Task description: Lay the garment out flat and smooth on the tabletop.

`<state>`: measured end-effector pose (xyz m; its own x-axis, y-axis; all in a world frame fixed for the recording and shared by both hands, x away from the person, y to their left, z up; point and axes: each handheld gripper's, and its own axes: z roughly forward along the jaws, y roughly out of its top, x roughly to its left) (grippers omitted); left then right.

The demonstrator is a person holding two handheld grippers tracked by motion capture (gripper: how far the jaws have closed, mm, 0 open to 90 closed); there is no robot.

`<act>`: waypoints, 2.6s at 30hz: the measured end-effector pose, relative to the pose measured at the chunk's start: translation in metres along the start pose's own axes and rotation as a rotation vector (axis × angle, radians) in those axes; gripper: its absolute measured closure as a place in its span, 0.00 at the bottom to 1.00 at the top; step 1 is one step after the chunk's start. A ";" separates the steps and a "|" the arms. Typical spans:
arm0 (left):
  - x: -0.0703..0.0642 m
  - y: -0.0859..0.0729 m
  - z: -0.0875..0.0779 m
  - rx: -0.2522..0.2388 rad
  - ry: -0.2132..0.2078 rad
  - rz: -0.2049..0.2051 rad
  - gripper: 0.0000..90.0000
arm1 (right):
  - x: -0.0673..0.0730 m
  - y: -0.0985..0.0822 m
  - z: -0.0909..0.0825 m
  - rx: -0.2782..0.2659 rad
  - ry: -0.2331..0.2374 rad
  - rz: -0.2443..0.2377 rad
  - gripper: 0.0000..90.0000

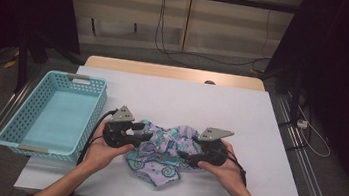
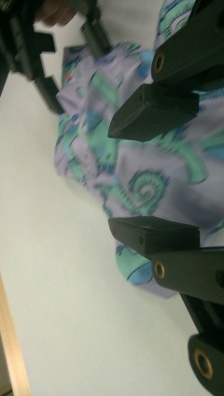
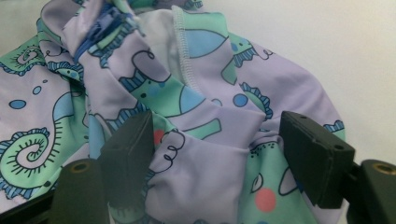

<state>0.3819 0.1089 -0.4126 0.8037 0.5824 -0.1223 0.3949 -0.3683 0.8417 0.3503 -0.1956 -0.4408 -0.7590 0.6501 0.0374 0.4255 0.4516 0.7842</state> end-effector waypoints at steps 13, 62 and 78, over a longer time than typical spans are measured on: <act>0.008 -0.009 0.022 0.121 -0.013 0.048 0.60 | 0.007 0.001 -0.008 -0.037 0.025 -0.040 0.51; 0.002 -0.025 -0.009 0.089 -0.117 -0.022 0.60 | 0.012 -0.024 -0.044 -0.067 0.047 -0.103 0.98; -0.009 -0.020 0.008 0.115 -0.188 0.021 0.66 | -0.010 -0.049 -0.060 -0.017 -0.044 -0.050 0.98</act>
<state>0.3700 0.1048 -0.4325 0.8769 0.4321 -0.2108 0.4170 -0.4653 0.7808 0.3076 -0.2604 -0.4421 -0.7566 0.6533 -0.0292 0.3786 0.4740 0.7949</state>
